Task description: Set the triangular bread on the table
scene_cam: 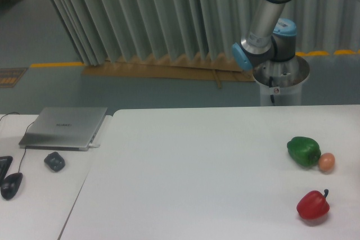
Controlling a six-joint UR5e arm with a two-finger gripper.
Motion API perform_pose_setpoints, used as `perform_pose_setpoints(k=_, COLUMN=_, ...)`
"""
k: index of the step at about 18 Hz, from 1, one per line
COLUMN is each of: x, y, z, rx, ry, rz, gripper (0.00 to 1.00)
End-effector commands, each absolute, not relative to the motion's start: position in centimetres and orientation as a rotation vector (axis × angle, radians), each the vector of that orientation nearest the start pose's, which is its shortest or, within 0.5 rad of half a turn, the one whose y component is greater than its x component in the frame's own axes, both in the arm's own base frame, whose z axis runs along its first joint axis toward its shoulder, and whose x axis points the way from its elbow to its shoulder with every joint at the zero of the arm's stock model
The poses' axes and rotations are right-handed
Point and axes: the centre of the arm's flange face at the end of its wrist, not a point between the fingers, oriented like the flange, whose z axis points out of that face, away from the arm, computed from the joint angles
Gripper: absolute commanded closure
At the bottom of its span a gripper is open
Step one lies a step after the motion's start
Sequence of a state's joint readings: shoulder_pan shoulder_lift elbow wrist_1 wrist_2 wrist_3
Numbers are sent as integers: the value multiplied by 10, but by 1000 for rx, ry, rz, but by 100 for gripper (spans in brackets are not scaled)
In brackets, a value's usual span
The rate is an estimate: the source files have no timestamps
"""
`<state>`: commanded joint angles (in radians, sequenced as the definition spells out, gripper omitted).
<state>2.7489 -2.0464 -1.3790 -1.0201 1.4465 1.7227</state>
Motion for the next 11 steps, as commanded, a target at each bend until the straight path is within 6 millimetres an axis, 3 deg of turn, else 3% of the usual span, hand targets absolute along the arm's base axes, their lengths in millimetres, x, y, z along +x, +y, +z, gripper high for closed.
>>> perform_pose_setpoints(k=5, x=-594, y=400, z=352, rx=-2859, ry=781, rz=364, gripper=0)
perform_pose_setpoints(k=8, x=-603, y=401, z=327, rx=-2870, ry=774, rz=319, gripper=0)
perform_pose_setpoints(k=11, x=-604, y=400, z=324, rx=-2886, ry=734, rz=309, gripper=0)
